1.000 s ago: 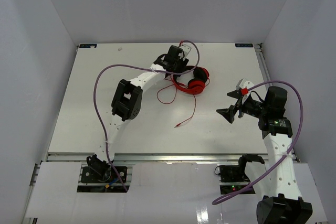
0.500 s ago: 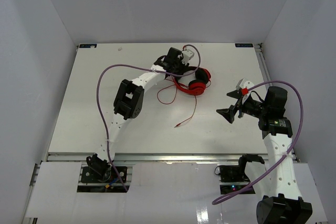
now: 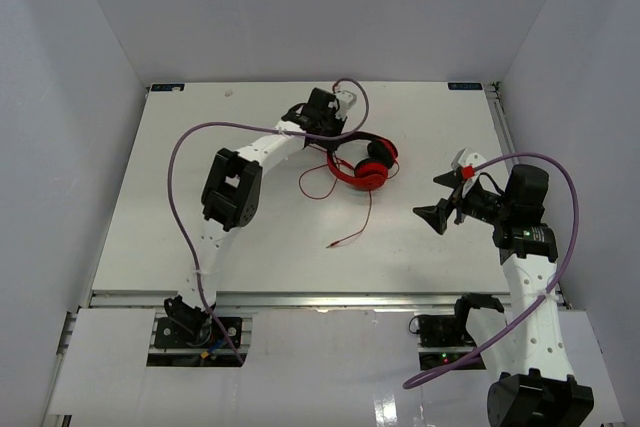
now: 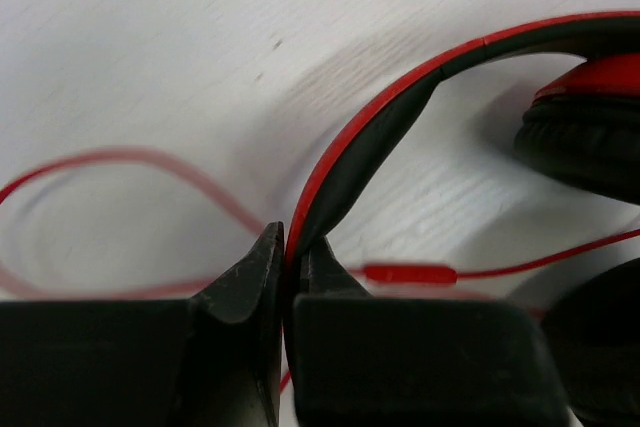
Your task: Wrap the headphones
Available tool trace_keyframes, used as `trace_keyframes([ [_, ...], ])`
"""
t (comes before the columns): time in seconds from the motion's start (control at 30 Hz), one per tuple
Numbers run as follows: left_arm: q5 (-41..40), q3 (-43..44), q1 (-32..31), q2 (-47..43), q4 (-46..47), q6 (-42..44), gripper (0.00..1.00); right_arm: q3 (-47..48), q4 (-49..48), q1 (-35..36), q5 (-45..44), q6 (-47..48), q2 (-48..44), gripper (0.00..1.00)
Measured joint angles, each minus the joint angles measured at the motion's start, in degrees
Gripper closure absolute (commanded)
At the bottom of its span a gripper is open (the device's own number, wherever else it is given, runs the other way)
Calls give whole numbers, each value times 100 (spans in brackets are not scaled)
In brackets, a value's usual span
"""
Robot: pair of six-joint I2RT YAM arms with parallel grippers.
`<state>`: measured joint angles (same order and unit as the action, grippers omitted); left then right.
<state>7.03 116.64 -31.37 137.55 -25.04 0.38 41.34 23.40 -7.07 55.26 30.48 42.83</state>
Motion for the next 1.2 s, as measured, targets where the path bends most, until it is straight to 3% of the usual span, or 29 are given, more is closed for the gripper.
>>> trace_keyframes([
  [0.1,-297,-984,193,-1122,-39,-267,100,0,-187,0,-161,-348,82,4],
  [0.3,-1284,-3176,582,-4196,584,-673,100,43,-953,8,-671,-1295,656,10],
  [0.5,-1908,-4439,677,-6496,771,-913,100,312,-2170,204,690,-1512,1673,10],
  [0.73,-2120,-4791,666,-7475,464,-1186,100,1105,-3276,1682,1049,-1474,2847,10],
  [0.9,-2046,-4791,668,-7753,174,-1539,100,1789,-4049,2636,374,-1555,3540,10],
  [1.2,-1583,-4561,666,-7984,-201,-2151,100,2747,-5012,3167,231,-2374,4945,5],
])
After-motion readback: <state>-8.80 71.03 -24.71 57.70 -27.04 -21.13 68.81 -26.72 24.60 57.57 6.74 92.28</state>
